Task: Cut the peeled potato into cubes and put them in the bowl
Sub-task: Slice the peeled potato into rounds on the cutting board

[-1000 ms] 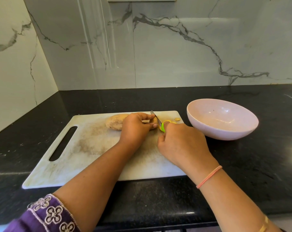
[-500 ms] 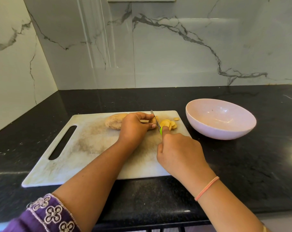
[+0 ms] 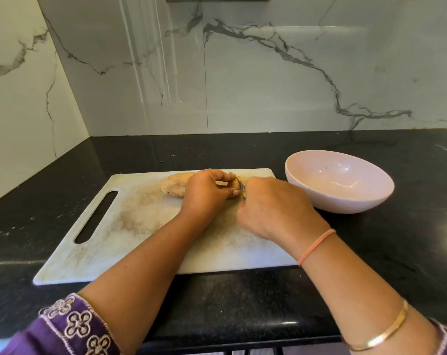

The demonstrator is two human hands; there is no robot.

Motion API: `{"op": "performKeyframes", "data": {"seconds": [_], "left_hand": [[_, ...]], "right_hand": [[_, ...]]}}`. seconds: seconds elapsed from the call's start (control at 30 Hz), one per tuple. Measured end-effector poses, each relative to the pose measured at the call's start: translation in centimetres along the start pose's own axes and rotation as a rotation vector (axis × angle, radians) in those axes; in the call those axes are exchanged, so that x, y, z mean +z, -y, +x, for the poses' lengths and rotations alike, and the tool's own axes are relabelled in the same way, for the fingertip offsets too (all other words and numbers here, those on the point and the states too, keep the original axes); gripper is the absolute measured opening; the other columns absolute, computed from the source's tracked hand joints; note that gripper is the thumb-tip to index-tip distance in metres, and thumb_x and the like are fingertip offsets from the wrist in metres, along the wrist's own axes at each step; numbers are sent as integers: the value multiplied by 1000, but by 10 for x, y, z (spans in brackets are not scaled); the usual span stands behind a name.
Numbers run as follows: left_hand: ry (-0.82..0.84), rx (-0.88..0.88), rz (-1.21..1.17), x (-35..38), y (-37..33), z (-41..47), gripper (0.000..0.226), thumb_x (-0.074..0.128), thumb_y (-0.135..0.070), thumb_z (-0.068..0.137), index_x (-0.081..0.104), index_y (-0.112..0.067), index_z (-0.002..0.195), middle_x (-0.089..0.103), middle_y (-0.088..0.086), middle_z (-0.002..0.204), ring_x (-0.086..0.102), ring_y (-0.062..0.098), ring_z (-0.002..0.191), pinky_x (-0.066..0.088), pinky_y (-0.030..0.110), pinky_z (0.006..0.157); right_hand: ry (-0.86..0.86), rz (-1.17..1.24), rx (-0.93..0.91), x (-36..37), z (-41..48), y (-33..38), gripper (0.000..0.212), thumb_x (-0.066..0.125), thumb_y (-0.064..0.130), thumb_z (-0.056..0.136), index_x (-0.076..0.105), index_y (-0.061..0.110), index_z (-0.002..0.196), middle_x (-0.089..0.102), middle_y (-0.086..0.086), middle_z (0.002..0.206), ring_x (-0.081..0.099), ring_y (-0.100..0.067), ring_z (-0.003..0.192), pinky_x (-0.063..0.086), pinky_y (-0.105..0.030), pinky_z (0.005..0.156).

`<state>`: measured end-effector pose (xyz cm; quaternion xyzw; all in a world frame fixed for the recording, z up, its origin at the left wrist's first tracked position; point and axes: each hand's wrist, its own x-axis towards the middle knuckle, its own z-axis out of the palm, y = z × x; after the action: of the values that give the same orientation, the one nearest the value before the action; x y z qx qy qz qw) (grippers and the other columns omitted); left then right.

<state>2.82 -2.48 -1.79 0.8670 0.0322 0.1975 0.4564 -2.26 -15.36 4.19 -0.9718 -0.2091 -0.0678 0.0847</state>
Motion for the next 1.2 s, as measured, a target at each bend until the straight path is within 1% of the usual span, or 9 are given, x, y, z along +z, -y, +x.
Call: {"op": "performKeyframes", "data": {"seconds": [0.17, 0.27, 0.43, 0.57, 0.8, 0.9, 0.93, 1.07, 1.2], "left_hand": [[-6, 41, 66, 0, 1, 0, 25, 72, -12, 81, 73, -12, 107, 70, 1, 107, 60, 8, 84, 46, 15, 76], [-1, 69, 93, -2, 1, 1, 24, 71, -10, 83, 73, -11, 107, 70, 1, 104, 58, 5, 77, 42, 1, 63], [-7, 102, 128, -2, 0, -2, 22, 69, -8, 84, 74, -10, 104, 69, 2, 104, 58, 7, 80, 44, 10, 73], [-14, 132, 142, -2, -1, -5, 19, 70, -7, 82, 74, -9, 100, 65, -4, 96, 55, 4, 74, 38, -3, 61], [-29, 167, 158, 0, -2, -6, 20, 72, -10, 82, 74, -9, 103, 64, -5, 93, 56, 3, 73, 39, -1, 65], [-21, 109, 108, 1, 1, -5, 25, 71, -11, 83, 73, -10, 108, 69, 1, 106, 65, 13, 88, 48, 17, 78], [-16, 91, 86, 2, 1, -4, 26, 71, -11, 83, 72, -10, 109, 70, 2, 108, 65, 12, 88, 49, 17, 78], [-34, 70, 20, 3, -1, -2, 27, 72, -7, 81, 71, -8, 108, 70, 3, 110, 60, 5, 83, 42, -1, 68], [-49, 32, 1, 0, 2, -1, 30, 74, -9, 80, 71, -8, 109, 70, 1, 108, 59, 4, 84, 40, -2, 66]], "right_hand": [[62, -8, 2, -12, 11, -1, 10, 46, 22, 90, 37, 21, 88, 36, 5, 66, 43, -20, 71, 26, -24, 48], [88, 4, 2, -16, 15, 1, 10, 47, 20, 89, 37, 20, 88, 39, 4, 67, 46, -19, 71, 35, -28, 58], [136, 20, 26, -18, 19, -1, 8, 49, 20, 89, 41, 18, 86, 45, 1, 67, 45, -14, 59, 40, -31, 63], [180, 25, 66, -27, 23, -1, 21, 48, 15, 85, 37, 16, 67, 47, -2, 61, 45, -16, 53, 42, -29, 59], [224, 51, 81, -38, 23, -5, 18, 46, 9, 80, 40, 14, 64, 47, -2, 39, 44, -15, 42, 34, -23, 48], [147, -18, 44, -26, 15, -6, 22, 47, 19, 86, 37, 15, 66, 43, 2, 61, 46, -19, 57, 30, -25, 50], [118, -27, 40, -19, 11, -6, 21, 46, 21, 87, 36, 14, 70, 41, 3, 66, 46, -21, 64, 30, -26, 53], [0, 15, 11, 1, -5, -2, 7, 43, 23, 92, 43, 20, 86, 57, -5, 91, 47, -25, 79, 29, -27, 58], [-28, 1, -23, 15, -14, 0, 19, 41, 27, 97, 54, 16, 105, 60, -5, 106, 57, -26, 95, 31, -29, 65]]}}
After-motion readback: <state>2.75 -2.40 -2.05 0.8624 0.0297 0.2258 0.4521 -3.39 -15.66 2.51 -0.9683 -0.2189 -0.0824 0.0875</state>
